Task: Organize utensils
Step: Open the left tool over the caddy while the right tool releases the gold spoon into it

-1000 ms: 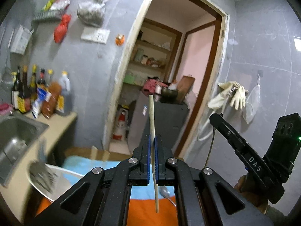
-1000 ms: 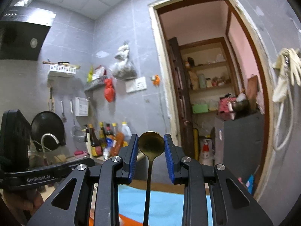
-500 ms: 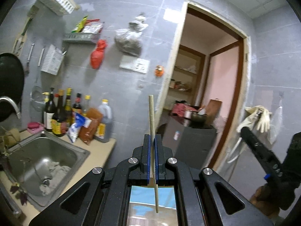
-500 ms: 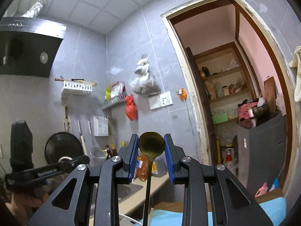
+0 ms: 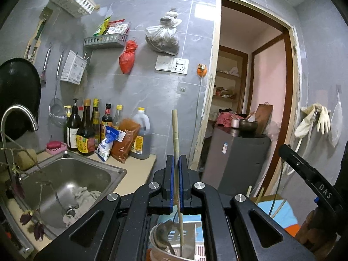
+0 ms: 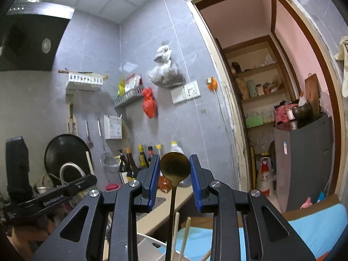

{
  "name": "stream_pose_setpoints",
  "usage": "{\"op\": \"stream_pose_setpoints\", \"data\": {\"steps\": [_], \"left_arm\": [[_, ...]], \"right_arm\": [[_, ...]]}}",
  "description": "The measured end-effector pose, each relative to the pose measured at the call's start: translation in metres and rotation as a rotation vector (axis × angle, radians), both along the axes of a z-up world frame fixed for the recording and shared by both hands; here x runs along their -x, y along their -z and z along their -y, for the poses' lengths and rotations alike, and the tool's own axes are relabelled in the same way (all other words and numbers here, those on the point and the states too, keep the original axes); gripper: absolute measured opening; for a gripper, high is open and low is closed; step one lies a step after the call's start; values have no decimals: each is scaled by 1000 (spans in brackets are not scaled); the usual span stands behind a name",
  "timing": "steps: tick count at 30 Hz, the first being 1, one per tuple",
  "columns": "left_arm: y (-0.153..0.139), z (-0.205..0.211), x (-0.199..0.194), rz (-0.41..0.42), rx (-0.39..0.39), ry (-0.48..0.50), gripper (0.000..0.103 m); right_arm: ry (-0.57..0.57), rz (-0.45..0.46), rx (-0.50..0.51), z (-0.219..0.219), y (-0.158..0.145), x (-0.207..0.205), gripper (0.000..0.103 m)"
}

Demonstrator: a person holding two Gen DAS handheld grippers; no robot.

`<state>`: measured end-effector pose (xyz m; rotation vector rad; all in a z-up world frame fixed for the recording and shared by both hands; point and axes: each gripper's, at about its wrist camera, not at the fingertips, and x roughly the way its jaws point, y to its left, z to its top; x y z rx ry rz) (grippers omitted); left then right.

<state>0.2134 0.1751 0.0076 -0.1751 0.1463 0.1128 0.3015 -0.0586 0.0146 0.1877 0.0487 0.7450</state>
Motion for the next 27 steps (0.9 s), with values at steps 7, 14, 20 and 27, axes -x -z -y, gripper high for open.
{"op": "stream_pose_setpoints", "data": {"steps": [7,14,20,27], "left_arm": [[21,3,-2,-31,-11,12,2],[32,3,-4,-79,4,43,2],[25,-2,0,-84,80,104,5],[1,8,8,-57,118,139,30]], "right_arm": [[9,-20,38,-8,18,-1,25],[14,-34,69,-12,27,2,26],[1,-40,70,-9,21,3,36],[20,-6,60,8,-6,12,46]]}}
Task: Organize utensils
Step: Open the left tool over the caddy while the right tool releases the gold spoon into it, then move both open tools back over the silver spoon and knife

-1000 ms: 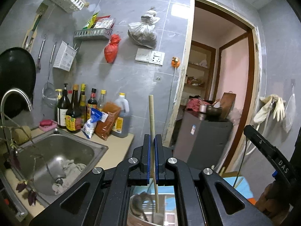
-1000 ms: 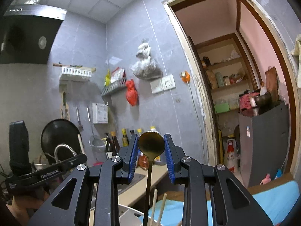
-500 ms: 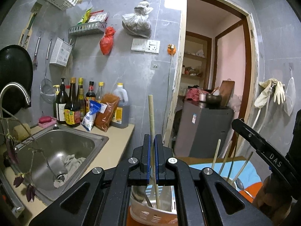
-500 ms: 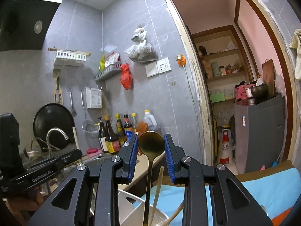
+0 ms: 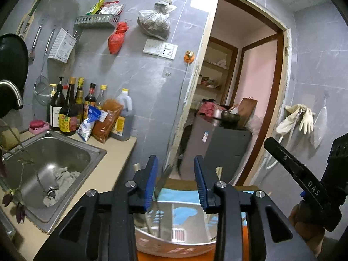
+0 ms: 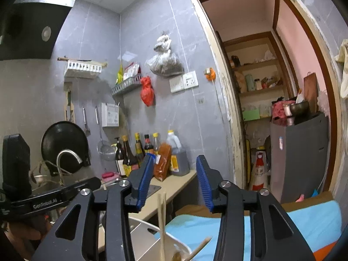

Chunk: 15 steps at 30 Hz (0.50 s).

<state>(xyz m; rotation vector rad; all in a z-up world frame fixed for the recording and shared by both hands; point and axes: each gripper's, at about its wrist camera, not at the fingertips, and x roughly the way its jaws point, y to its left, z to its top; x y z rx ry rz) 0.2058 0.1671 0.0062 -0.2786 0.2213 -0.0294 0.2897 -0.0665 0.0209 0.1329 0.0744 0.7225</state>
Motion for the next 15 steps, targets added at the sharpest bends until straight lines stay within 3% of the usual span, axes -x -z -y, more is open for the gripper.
{"op": "stream_pose_setpoints", "data": {"steps": [4,7,10,15], "left_arm": [[-15,14,1,17,-5,7,49],[-25,27,4,46,-4,9,72],[-32,43,7,81,-11,-18,97],[-32,71,9,84,-22,-58,100]], "right_arm": [[30,5,-3,17,-13,2,60],[66,15,2,33,-21,7,75],[93,15,8,52,-25,11,83],[151,19,22,89,-24,22,102]]}}
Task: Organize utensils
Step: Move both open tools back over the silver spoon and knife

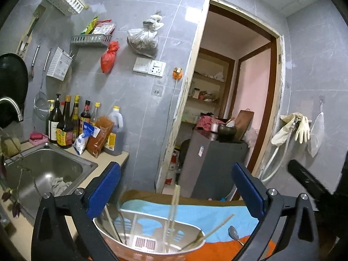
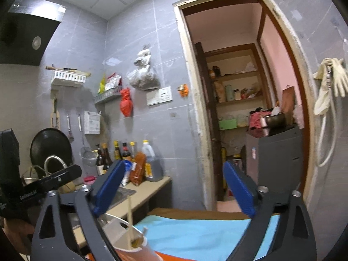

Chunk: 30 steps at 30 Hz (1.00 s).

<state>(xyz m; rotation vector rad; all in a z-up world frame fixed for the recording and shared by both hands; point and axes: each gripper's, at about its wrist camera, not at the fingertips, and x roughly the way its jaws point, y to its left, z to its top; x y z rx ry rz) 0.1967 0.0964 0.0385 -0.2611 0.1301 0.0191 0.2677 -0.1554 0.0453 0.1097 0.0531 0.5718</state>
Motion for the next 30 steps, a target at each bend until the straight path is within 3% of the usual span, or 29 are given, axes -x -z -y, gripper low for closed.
{"op": "stream_pose_setpoints", "data": {"steps": [12,21,30], "left_arm": [[24,80,16,-17,-92,-13,100],[55,127,17,-88,-170,60,100],[104,157,-13,-255,-147,152,100]], "right_arm": [[122,-100,77,80,24,12,103],[199,-306,142,134,73,12,103],[232,-537,163,162,124,-6,101]]}}
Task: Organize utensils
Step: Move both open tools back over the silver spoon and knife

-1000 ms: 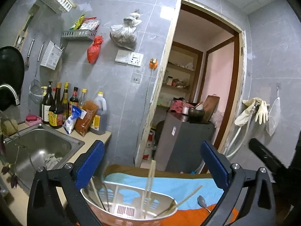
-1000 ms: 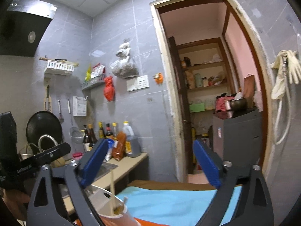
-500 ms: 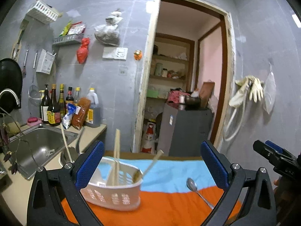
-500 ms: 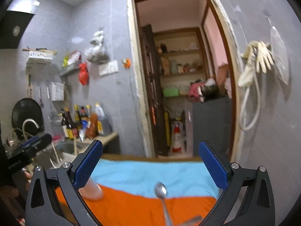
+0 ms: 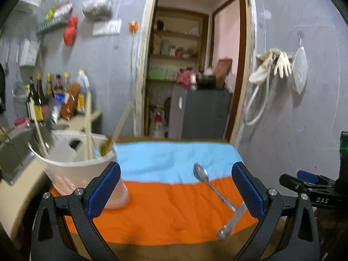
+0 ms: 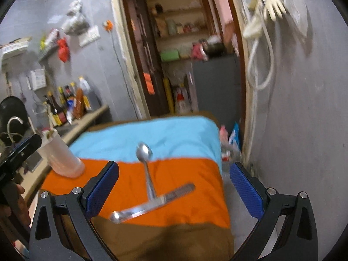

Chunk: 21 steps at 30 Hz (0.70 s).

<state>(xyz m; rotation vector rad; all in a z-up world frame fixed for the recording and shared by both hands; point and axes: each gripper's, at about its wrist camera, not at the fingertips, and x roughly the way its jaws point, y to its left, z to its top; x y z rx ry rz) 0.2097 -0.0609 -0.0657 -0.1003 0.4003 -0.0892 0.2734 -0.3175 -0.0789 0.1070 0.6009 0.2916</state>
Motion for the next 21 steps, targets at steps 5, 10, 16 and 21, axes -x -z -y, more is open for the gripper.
{"op": "stream_pose_setpoints", "data": {"steps": [5,10,16,21], "left_arm": [[21,15,-19,-100,-35,16,100],[42,22,-49,-192,-11,67,100],[58,19,-94,-331,11,80,100],[72,12,-125,-401,56,87,99]], "right_arm": [[7,-141,-16,4,28,-18,82],[9,-272,-72,6,53,-35,60],[3,-343,-131,3,70,-51,47],[8,-341,-129,1,72,-65,35]]}}
